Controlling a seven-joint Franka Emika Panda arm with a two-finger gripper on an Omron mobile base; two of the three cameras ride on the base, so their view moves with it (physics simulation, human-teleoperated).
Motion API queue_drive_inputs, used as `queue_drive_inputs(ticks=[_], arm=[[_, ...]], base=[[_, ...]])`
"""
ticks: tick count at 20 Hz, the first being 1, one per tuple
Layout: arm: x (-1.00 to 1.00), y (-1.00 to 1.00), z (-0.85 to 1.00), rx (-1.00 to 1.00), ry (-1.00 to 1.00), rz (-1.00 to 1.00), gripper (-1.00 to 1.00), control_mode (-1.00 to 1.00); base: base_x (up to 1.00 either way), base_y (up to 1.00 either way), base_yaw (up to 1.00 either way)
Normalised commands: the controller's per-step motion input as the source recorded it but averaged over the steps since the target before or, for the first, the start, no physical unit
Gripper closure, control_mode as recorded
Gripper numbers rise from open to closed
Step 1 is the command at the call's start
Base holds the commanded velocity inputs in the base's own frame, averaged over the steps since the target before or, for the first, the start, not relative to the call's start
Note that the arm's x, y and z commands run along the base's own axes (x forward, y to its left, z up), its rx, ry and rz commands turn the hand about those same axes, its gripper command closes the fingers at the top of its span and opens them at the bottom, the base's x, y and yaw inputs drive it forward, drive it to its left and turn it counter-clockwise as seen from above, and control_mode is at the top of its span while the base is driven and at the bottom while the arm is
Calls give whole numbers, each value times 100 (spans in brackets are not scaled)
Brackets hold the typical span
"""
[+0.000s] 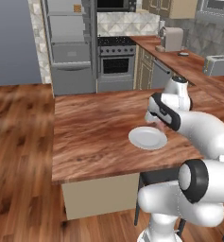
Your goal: Take the steak from the fridge and place it on the digital scale on the counter by the fridge. Wait a few seconds for a reading, then move it to the plate on the dining counter.
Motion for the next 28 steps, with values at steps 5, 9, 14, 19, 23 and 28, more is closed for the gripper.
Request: queue_drive_inputs(ticks=[5, 9, 14, 19, 23, 28], arm=[[62, -1, -60, 0, 8, 0, 100, -100], [37, -3, -48, 0, 0, 0, 100, -100], [20, -1, -41, 0, 0, 0, 100, -100], [8, -8, -42, 0, 0, 0, 100, -100], [10, -13, -41, 0, 0, 0, 100, -100], [17, -4, -34, 0, 2, 0, 100, -100]], base=[[0, 0, 0], [0, 0, 0], [0, 0, 0], [0, 0, 0], [0, 0, 0], [0, 0, 0]])
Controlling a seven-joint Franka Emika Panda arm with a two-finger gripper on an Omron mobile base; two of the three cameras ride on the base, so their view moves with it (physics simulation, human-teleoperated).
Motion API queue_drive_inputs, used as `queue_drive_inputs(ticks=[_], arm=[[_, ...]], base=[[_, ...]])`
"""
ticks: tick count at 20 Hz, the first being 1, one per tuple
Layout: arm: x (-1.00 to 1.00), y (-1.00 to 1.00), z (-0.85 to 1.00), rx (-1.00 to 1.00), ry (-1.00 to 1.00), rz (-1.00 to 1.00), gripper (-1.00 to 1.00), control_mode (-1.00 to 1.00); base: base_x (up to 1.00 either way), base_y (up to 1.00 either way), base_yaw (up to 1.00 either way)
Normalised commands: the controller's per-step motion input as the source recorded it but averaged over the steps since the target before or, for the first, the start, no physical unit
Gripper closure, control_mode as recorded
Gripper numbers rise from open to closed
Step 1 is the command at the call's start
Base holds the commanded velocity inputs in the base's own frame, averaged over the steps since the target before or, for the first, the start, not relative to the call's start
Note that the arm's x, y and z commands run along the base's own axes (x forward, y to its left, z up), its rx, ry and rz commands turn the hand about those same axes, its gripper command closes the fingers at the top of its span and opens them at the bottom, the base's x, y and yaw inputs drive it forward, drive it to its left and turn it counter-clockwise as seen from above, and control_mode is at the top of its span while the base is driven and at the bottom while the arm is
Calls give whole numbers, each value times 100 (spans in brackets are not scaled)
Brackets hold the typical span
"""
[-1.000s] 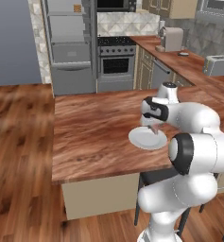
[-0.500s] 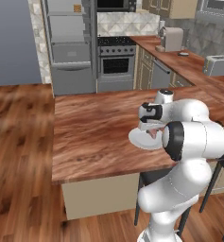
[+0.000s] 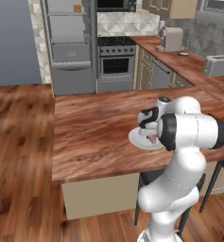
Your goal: Take the steak from the fridge and place it on the digital scale on the counter by the fridge. Wait a few seconds for a reading, then move it to the plate on the dining counter.
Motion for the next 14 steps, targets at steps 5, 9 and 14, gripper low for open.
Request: queue_drive_inputs(ticks=[5, 9, 14], arm=[[20, 0, -27, 0, 3, 0, 100, -100], [18, 0, -25, -2, 3, 0, -100, -100], [28, 0, -11, -1, 2, 0, -100, -100]], base=[[0, 0, 0], [0, 0, 0], [0, 0, 0]])
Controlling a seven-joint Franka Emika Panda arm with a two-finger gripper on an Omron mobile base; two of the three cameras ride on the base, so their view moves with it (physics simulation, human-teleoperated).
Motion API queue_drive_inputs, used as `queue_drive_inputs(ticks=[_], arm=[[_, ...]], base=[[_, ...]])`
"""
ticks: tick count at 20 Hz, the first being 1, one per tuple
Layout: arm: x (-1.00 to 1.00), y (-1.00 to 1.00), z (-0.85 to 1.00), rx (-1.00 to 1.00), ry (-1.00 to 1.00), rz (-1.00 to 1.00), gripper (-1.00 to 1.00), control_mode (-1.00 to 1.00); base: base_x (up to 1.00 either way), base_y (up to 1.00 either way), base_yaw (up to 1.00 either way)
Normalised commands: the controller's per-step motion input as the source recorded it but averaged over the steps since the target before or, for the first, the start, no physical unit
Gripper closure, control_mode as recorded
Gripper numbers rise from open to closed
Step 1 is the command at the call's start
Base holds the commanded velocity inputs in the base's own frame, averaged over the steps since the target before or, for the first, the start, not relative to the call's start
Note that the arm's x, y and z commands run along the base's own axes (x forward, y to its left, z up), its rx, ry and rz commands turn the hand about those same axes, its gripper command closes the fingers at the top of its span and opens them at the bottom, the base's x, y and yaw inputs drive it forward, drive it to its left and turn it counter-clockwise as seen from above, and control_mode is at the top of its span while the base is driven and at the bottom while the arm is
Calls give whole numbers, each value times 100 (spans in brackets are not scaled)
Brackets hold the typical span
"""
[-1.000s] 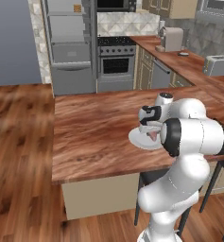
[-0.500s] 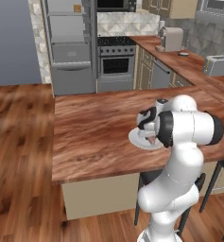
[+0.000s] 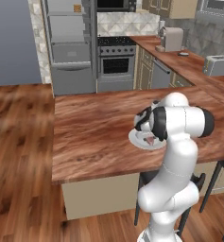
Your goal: Take the steak from the fridge and place it on the digital scale on the counter by the fridge. Wait a few seconds for a reading, then move it to the plate on the dining counter.
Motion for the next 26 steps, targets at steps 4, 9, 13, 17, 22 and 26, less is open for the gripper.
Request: queue_drive_inputs(ticks=[4, 9, 13, 17, 22, 26], arm=[[35, 0, -2, 0, 0, 0, -100, -100], [16, 0, 0, 0, 0, 0, -100, -100], [-59, 0, 61, 0, -18, 0, -100, -100], [-100, 0, 100, 0, -25, 0, -100, -100], [-100, 0, 100, 2, -10, 0, -100, -100], [-99, 3, 100, 5, 2, 0, -100, -100]], base=[[0, 0, 0], [0, 0, 0], [0, 0, 0], [0, 0, 0], [0, 0, 0], [0, 0, 0]])
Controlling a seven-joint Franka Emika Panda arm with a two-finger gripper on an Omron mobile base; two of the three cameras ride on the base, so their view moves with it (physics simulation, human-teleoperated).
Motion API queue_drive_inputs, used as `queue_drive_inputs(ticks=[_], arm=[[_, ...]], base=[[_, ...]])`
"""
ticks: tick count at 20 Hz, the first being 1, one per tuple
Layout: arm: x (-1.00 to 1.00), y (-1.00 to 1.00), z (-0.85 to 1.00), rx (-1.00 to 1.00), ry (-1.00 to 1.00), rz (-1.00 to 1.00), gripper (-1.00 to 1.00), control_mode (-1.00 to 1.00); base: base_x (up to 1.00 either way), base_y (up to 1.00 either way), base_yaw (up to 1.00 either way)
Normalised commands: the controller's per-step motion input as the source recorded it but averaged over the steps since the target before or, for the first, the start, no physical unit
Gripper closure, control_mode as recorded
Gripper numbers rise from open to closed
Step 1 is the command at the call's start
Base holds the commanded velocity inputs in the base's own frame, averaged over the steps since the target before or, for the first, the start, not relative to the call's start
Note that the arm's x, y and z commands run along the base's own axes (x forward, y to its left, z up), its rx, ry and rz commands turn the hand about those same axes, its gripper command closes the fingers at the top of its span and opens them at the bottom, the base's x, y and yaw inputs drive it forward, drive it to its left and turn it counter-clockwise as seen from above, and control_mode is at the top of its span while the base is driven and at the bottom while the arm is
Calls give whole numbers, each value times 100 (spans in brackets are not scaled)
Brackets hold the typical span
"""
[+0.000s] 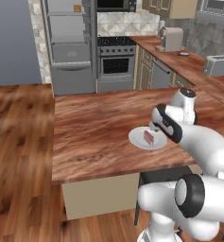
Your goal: Take the steak from the fridge and place it on the digital scale on the counter by the fridge. Wait a few seconds for a reading, then move it to the plate on the dining counter.
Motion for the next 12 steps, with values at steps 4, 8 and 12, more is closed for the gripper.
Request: queue_drive_inputs(ticks=[4, 8, 12], arm=[[-85, 24, 100, 8, 14, 3, -100, -100], [-61, 45, 100, 11, 21, 6, -100, -100], [-47, 59, 92, 8, 19, 8, -100, -100]], base=[[0, 0, 0], [0, 0, 0], [0, 0, 0]])
